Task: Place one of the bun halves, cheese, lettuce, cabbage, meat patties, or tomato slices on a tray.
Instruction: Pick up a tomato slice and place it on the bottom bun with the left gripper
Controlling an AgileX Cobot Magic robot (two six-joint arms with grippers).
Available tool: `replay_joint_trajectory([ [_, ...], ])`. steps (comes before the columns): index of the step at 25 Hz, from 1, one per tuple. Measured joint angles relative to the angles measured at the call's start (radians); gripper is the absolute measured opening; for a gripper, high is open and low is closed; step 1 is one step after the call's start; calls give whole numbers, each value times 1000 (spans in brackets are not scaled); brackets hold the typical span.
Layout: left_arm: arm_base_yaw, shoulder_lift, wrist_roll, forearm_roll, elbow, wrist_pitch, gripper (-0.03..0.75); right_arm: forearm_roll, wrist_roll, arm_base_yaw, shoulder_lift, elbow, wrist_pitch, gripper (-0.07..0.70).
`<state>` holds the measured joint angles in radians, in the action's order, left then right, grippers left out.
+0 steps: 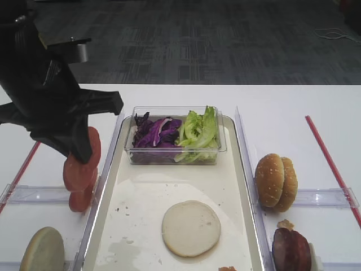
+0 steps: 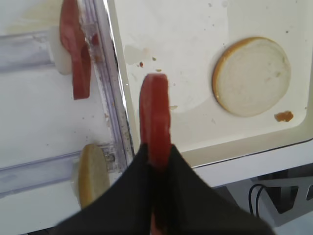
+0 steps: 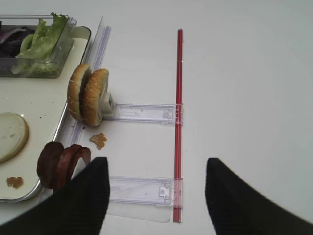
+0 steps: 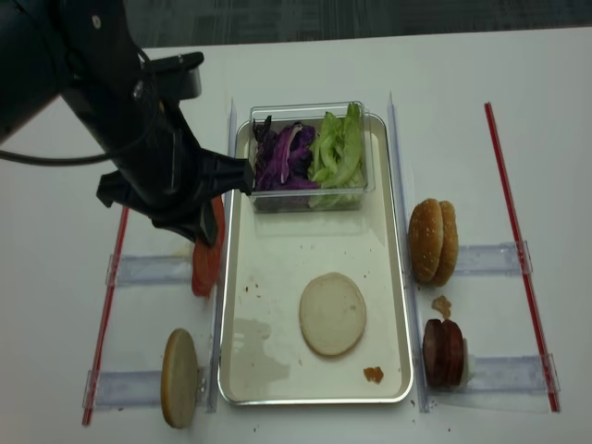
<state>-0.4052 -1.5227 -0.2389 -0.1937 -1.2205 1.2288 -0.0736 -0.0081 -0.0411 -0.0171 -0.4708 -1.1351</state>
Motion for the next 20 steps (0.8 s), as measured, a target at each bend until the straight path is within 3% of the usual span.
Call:
replay_joint_trajectory([
  [7, -66, 0, 35, -90, 74, -10, 9, 0, 0, 0, 0, 0, 2, 450],
  [14, -68, 0, 195, -311, 156, -115, 9, 0, 0, 0, 0, 0, 2, 450],
  [20, -68, -30, 335, -468, 179, -137, 9, 0, 0, 0, 0, 0, 2, 450],
])
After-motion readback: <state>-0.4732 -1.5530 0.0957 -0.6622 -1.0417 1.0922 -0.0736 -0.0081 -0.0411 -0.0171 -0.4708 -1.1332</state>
